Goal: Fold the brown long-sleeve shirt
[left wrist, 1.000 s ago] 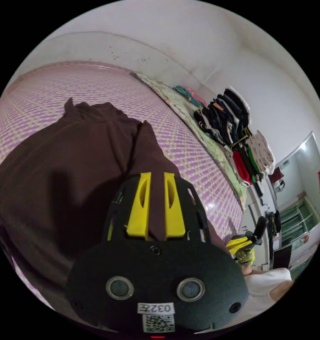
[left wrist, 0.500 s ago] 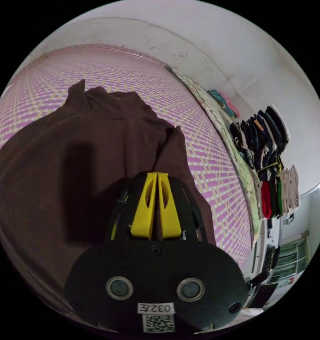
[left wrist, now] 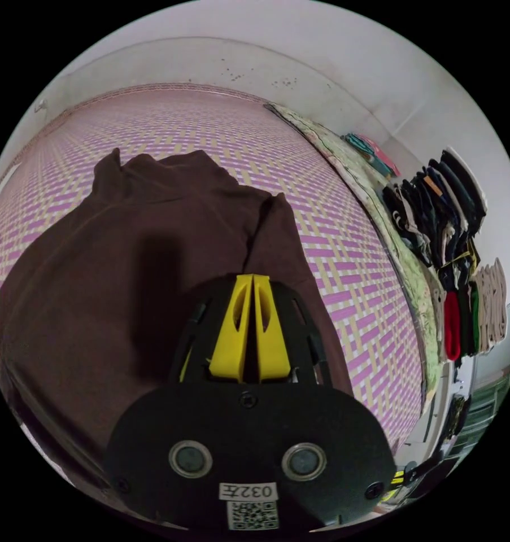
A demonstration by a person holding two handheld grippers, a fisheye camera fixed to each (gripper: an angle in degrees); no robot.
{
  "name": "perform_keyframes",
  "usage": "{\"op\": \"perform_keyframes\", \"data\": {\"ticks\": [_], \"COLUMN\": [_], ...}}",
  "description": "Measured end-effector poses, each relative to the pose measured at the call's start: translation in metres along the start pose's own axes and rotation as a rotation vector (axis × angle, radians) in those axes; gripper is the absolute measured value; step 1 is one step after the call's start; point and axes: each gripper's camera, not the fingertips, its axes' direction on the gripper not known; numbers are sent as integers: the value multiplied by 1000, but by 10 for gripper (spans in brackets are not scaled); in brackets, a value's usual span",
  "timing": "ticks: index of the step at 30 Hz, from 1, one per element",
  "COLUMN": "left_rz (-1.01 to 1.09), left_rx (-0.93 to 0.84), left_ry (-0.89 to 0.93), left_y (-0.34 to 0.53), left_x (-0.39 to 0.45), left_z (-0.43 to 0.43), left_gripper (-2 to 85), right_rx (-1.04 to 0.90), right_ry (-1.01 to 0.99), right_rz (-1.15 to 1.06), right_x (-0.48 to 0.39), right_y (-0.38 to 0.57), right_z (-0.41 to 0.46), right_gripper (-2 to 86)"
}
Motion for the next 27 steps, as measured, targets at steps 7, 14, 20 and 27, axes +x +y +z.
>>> {"op": "perform_keyframes", "data": {"ticks": [7, 14, 20, 27], "left_rz": [255, 108, -160, -659], "left_rx": [-17, 160, 364, 702], "left_ry": [-214, 316, 425, 5], "left_y": [-2, 5, 82, 278], "left_x": [123, 29, -191, -443], "left_z": [36, -20, -155, -305], "left_gripper": [-10, -7, 62, 80], "right_rx": [129, 229, 243, 205], "right_ry": [64, 72, 4, -21], "right_rz": [144, 74, 59, -13], "right_x": [28, 0, -2, -23], "right_y": [53, 75, 78, 54], "right_z": [-54, -72, -59, -37], "right_gripper": [-10, -10, -10, -10]}}
